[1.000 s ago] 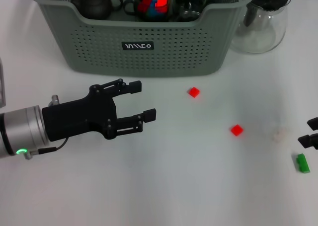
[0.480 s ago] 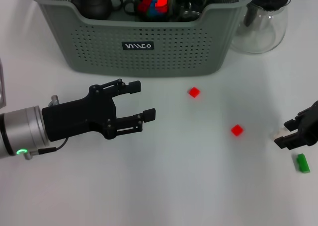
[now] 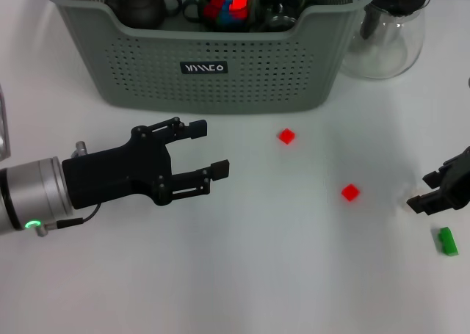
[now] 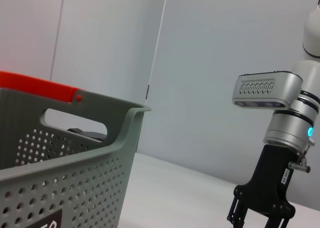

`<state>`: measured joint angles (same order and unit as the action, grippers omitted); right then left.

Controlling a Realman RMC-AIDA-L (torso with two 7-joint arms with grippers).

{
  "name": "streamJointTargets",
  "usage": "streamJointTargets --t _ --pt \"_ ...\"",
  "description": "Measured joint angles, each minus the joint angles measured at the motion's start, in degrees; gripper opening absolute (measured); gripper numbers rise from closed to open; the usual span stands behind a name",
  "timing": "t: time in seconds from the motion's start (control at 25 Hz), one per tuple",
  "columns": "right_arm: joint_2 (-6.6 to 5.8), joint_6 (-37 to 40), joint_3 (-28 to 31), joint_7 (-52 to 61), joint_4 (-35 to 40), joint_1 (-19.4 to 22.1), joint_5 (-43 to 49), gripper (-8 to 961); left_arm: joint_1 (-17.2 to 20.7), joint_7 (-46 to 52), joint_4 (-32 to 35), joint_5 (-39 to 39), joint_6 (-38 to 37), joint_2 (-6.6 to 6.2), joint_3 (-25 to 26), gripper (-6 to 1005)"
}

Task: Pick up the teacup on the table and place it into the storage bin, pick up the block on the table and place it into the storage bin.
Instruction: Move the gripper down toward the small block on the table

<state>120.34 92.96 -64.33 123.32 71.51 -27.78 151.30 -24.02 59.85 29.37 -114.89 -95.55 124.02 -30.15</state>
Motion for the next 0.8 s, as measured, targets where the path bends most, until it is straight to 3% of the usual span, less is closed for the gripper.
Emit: streamJointTargets --t 0.8 --pt "0.07 -2.8 -3.9 1.4 -2.2 -0.8 1.2 580 0.1 0.0 0.0 0.0 0.2 0.08 0.0 784"
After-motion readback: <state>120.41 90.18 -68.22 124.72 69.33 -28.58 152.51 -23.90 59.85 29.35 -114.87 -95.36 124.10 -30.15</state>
